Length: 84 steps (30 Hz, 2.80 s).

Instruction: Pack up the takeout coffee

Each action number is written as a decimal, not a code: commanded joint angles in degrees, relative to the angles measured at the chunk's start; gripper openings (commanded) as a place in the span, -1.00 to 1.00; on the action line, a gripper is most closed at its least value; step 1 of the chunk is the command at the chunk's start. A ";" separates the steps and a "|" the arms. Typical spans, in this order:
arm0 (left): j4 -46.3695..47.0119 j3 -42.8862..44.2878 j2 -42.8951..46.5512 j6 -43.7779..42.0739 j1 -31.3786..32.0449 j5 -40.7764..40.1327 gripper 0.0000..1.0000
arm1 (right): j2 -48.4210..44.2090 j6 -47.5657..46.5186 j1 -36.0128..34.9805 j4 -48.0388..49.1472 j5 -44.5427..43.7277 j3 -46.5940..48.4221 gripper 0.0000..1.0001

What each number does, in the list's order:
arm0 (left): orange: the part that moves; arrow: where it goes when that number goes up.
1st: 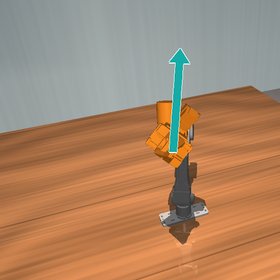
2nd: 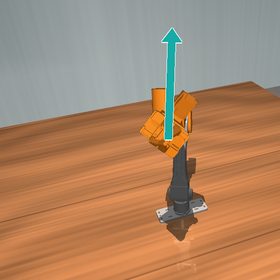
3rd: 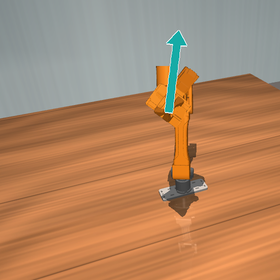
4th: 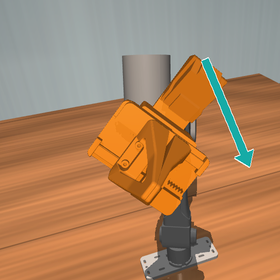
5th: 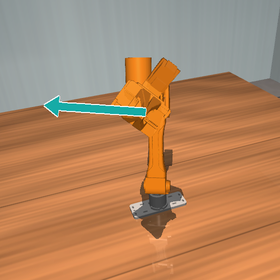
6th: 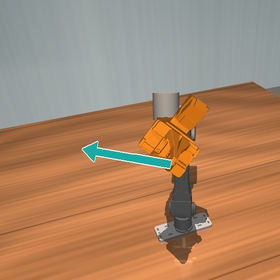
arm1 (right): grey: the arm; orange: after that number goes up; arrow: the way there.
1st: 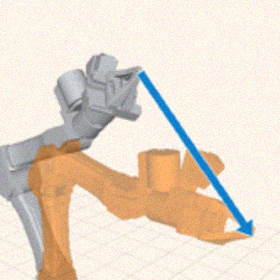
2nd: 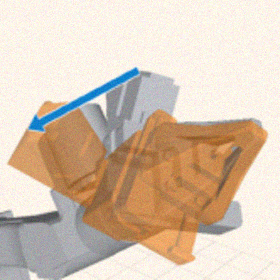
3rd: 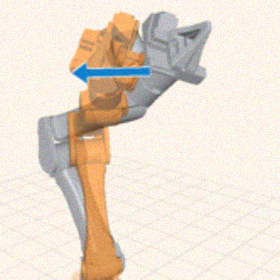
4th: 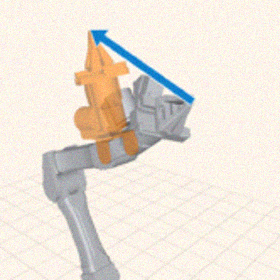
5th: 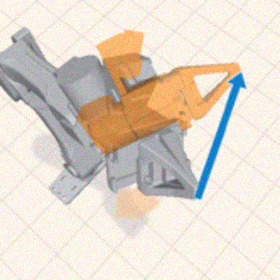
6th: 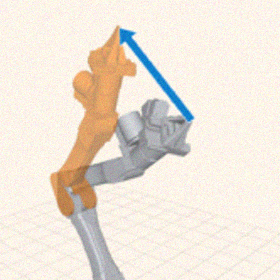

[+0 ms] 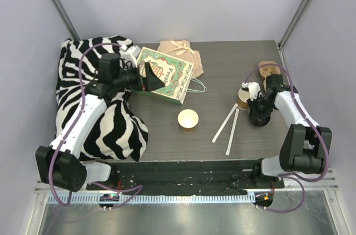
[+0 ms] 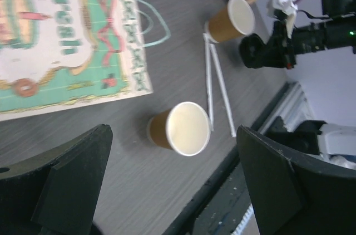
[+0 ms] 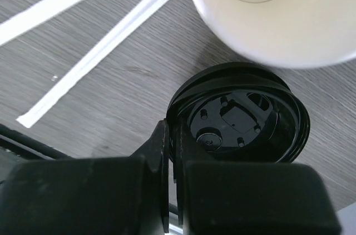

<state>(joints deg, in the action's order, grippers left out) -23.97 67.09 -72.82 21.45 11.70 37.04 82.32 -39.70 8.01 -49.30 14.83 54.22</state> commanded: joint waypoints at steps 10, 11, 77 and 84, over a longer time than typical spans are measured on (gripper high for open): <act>22.89 -2.13 -11.91 24.81 19.23 -3.20 0.99 | -9.71 2.27 0.25 -3.17 0.54 1.16 -0.98; 27.17 -3.10 -12.08 26.61 20.45 -3.63 0.99 | -10.60 1.48 0.25 -3.87 1.25 0.89 -0.98; 33.02 33.19 -52.95 38.49 49.12 -9.00 -0.03 | -33.81 -43.09 -1.86 -32.62 5.65 -5.17 -0.98; 33.81 32.58 -54.10 39.54 49.47 -9.88 0.00 | -34.33 -42.74 -1.95 -32.27 5.12 -5.70 -0.98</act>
<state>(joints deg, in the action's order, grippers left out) 7.01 98.32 -126.65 60.29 60.58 28.03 48.51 -82.98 6.44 -77.52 20.05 48.64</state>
